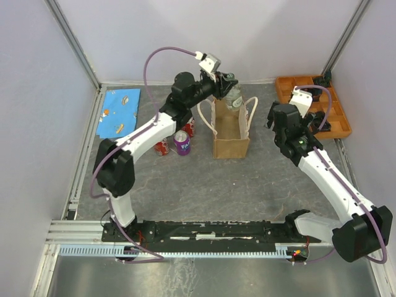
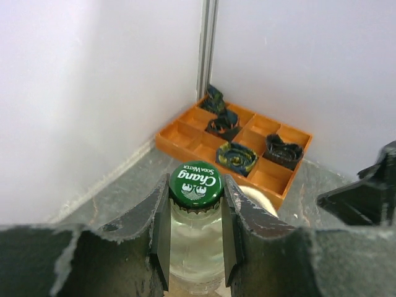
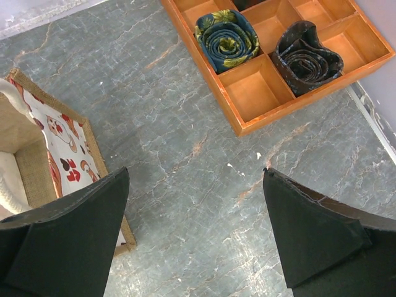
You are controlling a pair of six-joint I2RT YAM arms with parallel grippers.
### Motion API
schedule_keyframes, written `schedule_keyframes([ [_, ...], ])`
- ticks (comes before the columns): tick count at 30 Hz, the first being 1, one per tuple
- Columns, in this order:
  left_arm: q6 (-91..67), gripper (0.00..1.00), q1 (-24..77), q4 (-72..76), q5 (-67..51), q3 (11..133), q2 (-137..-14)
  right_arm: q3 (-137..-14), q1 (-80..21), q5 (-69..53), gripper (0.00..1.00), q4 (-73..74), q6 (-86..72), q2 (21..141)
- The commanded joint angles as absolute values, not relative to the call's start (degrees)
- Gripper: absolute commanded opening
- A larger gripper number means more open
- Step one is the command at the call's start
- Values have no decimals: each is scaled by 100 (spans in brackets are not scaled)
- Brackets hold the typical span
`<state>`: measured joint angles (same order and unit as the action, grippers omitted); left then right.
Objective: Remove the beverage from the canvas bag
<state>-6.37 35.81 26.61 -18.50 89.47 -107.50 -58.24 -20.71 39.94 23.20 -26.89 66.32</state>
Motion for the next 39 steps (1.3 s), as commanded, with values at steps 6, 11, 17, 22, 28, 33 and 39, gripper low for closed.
schedule_keyframes([
  [6,613,3,3604,1739,-578,8544,-8244,-5503,-2048,4179,97,1447,-2598,6157],
  [11,943,3,3604,936,328,7739,-6935,-5435,-2045,4268,96,1279,-2539,6094],
  [17,983,3,3612,98,1500,6807,-5646,-5425,-2045,4379,96,1143,-2513,6046],
  [22,617,3,3616,-258,2064,5897,-4966,-5401,-2043,4384,96,1114,-2464,6039],
  [28,-63,3,3605,296,2427,4424,-4252,-5240,-2045,4404,97,1059,-2439,5900],
  [33,-260,3,3605,944,2414,3527,-4007,-5139,-2048,4438,97,1118,-2402,5807],
  [39,-346,3,3607,2216,2105,2612,-3842,-4921,-2046,4481,97,1101,-2391,5607],
])
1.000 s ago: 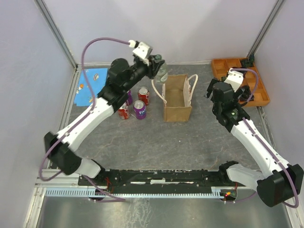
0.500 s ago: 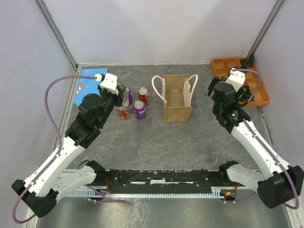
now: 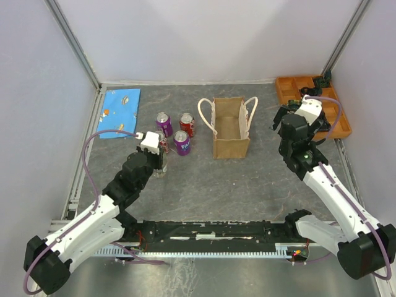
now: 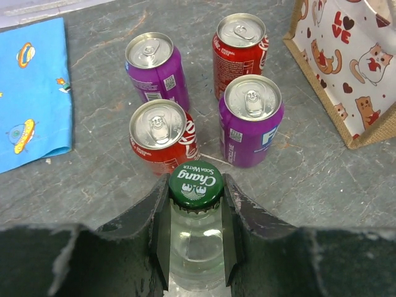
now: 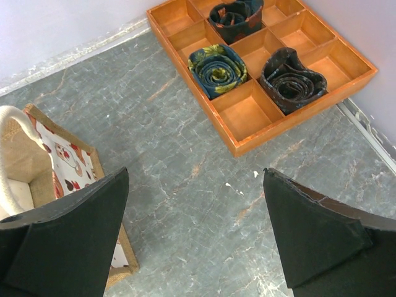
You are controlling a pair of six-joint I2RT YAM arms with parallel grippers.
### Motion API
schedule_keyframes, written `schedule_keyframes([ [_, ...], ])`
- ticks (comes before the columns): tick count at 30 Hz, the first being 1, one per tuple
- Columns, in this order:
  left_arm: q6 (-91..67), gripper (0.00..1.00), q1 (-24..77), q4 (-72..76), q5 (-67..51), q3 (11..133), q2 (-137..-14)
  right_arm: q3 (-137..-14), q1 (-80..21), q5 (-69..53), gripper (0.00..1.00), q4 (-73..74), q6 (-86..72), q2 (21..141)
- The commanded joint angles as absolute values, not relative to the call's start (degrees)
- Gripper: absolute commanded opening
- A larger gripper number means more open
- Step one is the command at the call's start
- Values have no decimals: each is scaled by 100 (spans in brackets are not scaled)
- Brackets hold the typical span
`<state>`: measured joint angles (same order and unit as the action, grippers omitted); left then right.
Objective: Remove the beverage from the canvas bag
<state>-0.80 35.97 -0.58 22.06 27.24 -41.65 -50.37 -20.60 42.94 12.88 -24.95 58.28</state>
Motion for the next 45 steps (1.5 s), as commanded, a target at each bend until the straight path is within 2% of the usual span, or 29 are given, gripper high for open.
schedule_keyframes([
  [1,-343,3,3611,2405,2044,2516,-3844,-4900,-2048,4490,97,1110,-2391,5579],
  [11,-428,3,3604,3561,1580,2197,-4454,-4852,-2048,4500,98,1108,-2423,5588],
  [25,-470,4,3604,3818,1628,1906,-5036,-4825,-2043,4448,98,1152,-2489,5607],
  [30,-611,21,3609,3834,1600,1708,-5004,-4842,-2047,4425,98,1165,-2506,5639],
  [32,-657,32,3604,3765,1626,1675,-4972,-4851,-2043,4417,98,1177,-2527,5655],
  [35,-757,64,3599,3591,1686,1685,-4917,-4863,-2047,4399,98,1185,-2536,5679],
  [37,-781,99,3604,3464,1698,1712,-4853,-4876,-2048,4397,98,1197,-2535,5698],
  [45,-800,99,3604,2706,1997,2056,-4312,-4869,-2046,4575,97,1188,-2517,5649],
])
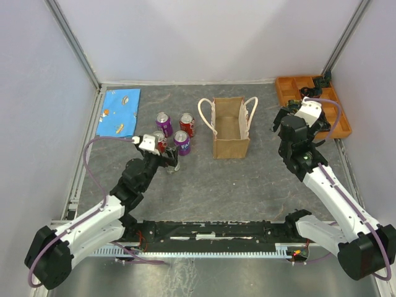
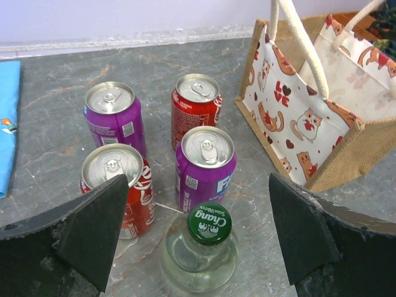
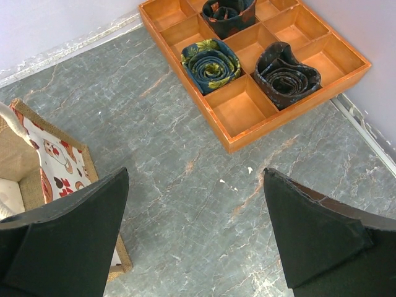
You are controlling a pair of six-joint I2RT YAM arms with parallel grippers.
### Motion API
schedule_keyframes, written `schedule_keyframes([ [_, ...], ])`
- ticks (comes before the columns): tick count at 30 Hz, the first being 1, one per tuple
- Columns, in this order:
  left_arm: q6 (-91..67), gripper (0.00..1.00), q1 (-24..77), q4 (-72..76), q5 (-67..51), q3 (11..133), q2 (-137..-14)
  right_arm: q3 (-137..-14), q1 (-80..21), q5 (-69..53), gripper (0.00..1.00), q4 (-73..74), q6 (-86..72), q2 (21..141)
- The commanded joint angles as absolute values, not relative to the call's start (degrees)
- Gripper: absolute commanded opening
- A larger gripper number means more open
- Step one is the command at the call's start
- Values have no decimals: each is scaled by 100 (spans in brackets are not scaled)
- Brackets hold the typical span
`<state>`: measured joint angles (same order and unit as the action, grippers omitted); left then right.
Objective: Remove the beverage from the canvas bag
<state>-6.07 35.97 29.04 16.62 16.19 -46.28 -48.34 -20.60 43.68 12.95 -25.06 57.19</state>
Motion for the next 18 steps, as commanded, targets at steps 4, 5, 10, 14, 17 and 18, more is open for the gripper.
schedule_keyframes([
  [4,-735,83,3596,1788,2973,2856,-4377,-4871,-2040,4788,98,1169,-2409,5624],
  [5,-621,78,3583,1489,3153,3118,-4478,-4884,-2018,4847,98,1169,-2388,5629],
  [10,-350,78,3193,551,3962,3939,-4987,-4966,-1551,4779,99,1172,-2384,5700],
  [14,-797,99,2126,309,3546,3980,-4876,-5040,-953,4546,99,1350,-2533,5783],
  [17,-975,99,1498,372,3681,3772,-4645,-5003,-692,4520,99,1418,-2566,5818],
  [18,-1042,99,1321,371,3846,3729,-4613,-4964,-602,4507,99,1411,-2592,5817],
])
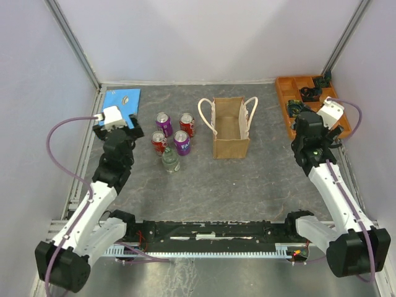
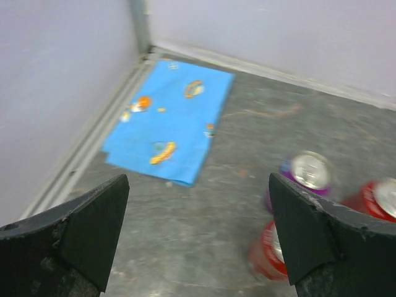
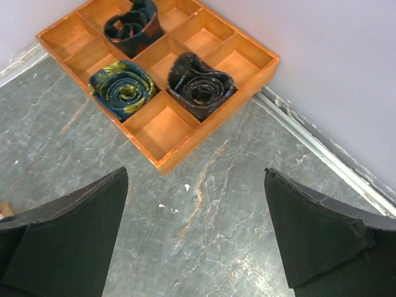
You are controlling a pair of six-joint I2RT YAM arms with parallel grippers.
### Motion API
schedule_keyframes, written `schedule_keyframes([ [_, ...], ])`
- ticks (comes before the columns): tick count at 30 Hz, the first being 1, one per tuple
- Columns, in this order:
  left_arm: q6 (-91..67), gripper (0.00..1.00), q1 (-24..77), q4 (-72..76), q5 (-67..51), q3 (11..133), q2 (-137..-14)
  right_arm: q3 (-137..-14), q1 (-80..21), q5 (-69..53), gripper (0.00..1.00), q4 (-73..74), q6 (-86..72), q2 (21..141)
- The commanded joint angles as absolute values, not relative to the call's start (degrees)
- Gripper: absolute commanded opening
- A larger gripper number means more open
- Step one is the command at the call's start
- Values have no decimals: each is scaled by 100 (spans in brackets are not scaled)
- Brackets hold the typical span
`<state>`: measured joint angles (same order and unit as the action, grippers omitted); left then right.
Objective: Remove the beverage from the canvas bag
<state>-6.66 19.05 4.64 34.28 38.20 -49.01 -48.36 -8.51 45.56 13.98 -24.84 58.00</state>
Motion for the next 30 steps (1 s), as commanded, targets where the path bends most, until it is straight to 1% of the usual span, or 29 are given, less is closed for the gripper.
schedule_keyframes([
  [1,-1098,99,1108,324,3898,3726,-4603,-4925,-483,4482,99,1413,-2648,5816],
  [5,-1337,99,193,-494,3533,4171,-4880,-4843,24,4241,99,1586,-3046,5799],
  [6,-1412,99,107,-691,3524,4257,-4949,-4788,86,4213,99,1572,-3087,5766],
  [11,-1633,99,86,-1053,3570,4180,-4676,-4583,108,4234,99,1457,-3105,5640],
  [19,-2105,99,88,-1734,3664,4326,-4223,-4643,106,4220,99,1500,-3155,5714],
  [30,-2154,99,90,-1764,3847,4295,-4088,-4674,106,4149,99,1507,-3208,5777],
])
